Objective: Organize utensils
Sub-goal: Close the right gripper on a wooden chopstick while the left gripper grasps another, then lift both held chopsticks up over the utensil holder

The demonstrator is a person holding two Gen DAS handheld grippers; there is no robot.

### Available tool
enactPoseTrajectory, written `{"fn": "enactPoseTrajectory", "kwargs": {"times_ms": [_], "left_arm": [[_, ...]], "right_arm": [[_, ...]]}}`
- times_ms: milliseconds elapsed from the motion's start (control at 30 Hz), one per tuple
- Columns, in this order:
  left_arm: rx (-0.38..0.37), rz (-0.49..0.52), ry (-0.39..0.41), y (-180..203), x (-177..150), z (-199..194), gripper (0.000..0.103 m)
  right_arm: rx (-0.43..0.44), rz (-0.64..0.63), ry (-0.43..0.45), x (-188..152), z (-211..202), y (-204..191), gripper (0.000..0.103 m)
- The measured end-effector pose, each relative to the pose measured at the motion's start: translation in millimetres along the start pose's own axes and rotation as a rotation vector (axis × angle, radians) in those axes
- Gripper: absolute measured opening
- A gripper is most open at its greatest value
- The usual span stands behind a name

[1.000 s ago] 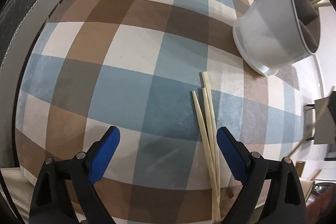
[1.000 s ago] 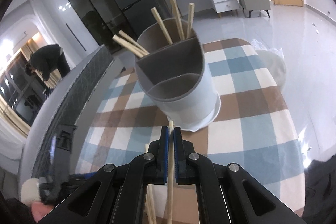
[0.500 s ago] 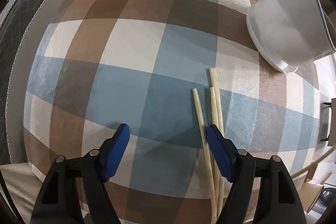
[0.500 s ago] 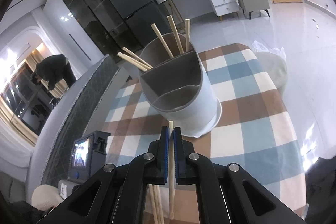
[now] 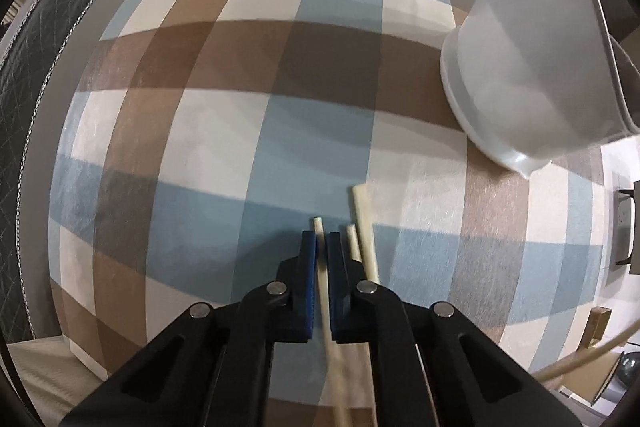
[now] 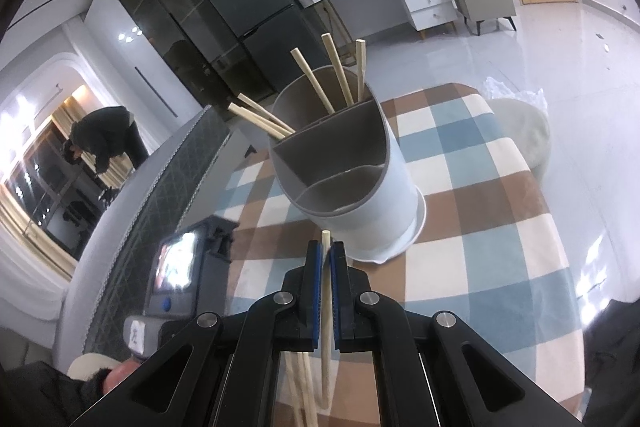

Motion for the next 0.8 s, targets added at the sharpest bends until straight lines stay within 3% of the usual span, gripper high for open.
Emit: {"fn": "enactPoseTrajectory", "kwargs": {"times_ms": [200, 400, 600, 800], "left_arm": [[-0.033, 0.000, 0.037, -8, 3, -8, 0.000], [-0.126, -0.002, 0.234, -43, -23, -61, 0.000], [-0.214, -0.007, 0.392, -49, -40, -108, 0.000], [-0.275, -0.012, 0.450, -46, -27, -118, 0.000]], "right_arm": [[-0.023, -0.010, 0.006, -3, 0, 1, 0.004], [-0.048, -0.065, 0.037, -7, -8, -8, 0.004], [-0.078, -0.101, 0.098, -16, -24, -18, 0.003], [-0.103, -0.135, 0.146, -25, -37, -30, 0.003]]}}
Point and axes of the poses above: each gripper's, at about its wrist camera, not at the fingertips, and z roughly the way its jaws point, y to its right, x to its top, the point moved 1 cm from there along z, roughly the way its jaws point, and after that the axes turned 3 degrees about -z, right-handed, at the moved point
